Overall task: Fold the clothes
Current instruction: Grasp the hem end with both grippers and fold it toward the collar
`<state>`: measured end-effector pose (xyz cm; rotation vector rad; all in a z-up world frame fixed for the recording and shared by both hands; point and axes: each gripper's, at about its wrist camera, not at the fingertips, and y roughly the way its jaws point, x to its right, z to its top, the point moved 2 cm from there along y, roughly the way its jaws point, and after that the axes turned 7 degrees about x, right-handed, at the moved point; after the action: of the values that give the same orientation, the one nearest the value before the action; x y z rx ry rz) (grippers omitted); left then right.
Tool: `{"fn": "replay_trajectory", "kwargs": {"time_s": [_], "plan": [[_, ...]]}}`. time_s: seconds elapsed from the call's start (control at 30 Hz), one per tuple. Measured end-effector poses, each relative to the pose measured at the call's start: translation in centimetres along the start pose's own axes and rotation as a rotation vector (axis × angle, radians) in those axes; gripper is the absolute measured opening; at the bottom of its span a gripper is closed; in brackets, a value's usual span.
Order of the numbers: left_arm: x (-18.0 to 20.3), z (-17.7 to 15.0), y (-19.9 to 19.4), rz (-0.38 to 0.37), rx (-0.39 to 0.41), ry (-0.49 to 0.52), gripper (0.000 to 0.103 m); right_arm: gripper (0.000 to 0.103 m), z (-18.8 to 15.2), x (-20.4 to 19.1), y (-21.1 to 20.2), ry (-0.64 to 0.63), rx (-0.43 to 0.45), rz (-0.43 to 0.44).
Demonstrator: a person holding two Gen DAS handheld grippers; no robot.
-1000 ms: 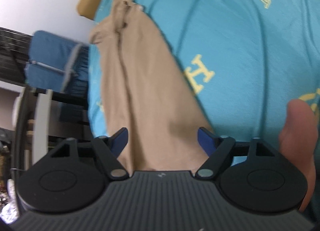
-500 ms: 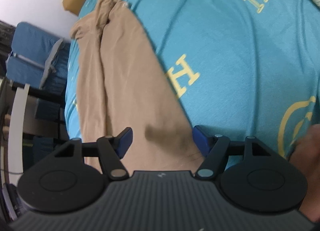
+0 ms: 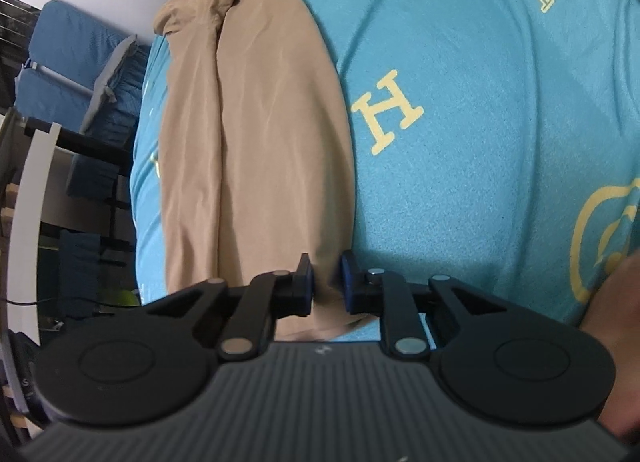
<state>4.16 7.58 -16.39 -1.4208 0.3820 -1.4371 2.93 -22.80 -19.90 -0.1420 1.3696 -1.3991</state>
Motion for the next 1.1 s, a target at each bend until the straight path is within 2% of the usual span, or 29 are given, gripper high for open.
{"fn": "replay_trajectory", "kwargs": {"time_s": [0.1,0.2,0.23,0.27,0.3,0.43,0.5,0.6,0.73,0.83,0.97,1.1], "plan": [[0.8,-0.1,0.0,-0.005,0.002,0.037,0.043,0.012,-0.1,-0.1,-0.1,-0.015,0.006,0.009],[1.3,-0.2,0.0,0.002,0.003,0.053,0.04,0.01,0.0,-0.6,-0.2,-0.042,0.02,0.024],[1.2,-0.1,0.0,0.005,0.004,0.045,0.028,0.009,0.0,-0.9,-0.3,-0.05,0.026,0.028],[1.1,0.0,-0.1,0.005,0.003,0.032,0.012,0.009,0.0,-1.0,-0.4,-0.056,0.033,0.034],[1.0,0.1,-0.2,-0.001,0.002,0.013,0.01,0.009,0.0,-1.1,-0.6,-0.061,0.041,0.041],[1.3,0.9,-2.7,-0.112,0.069,-0.059,0.007,0.007,0.6,-1.5,-2.1,-0.063,0.089,0.059],[2.0,1.4,-4.6,-0.148,0.119,-0.066,0.006,0.007,1.1,-2.5,-3.7,-0.093,0.149,0.092],[3.3,2.2,-7.7,-0.218,0.178,-0.094,0.006,0.006,1.8,-3.5,-6.3,-0.085,0.191,0.148],[4.7,3.0,-12.8,-0.271,0.243,-0.084,0.005,0.006,2.3,-4.3,-10.6,-0.098,0.272,0.195],[5.4,1.1,-15.9,-0.308,0.271,-0.081,0.005,0.006,1.9,-4.0,-14.0,-0.083,0.308,0.227],[3.4,-3.4,-21.1,-0.351,0.296,-0.099,0.005,0.006,0.4,-3.0,-17.3,-0.075,0.343,0.243],[2.0,-6.7,-22.5,-0.36,0.292,-0.118,0.005,0.006,-1.6,-1.6,-19.5,-0.038,0.336,0.251]]}}
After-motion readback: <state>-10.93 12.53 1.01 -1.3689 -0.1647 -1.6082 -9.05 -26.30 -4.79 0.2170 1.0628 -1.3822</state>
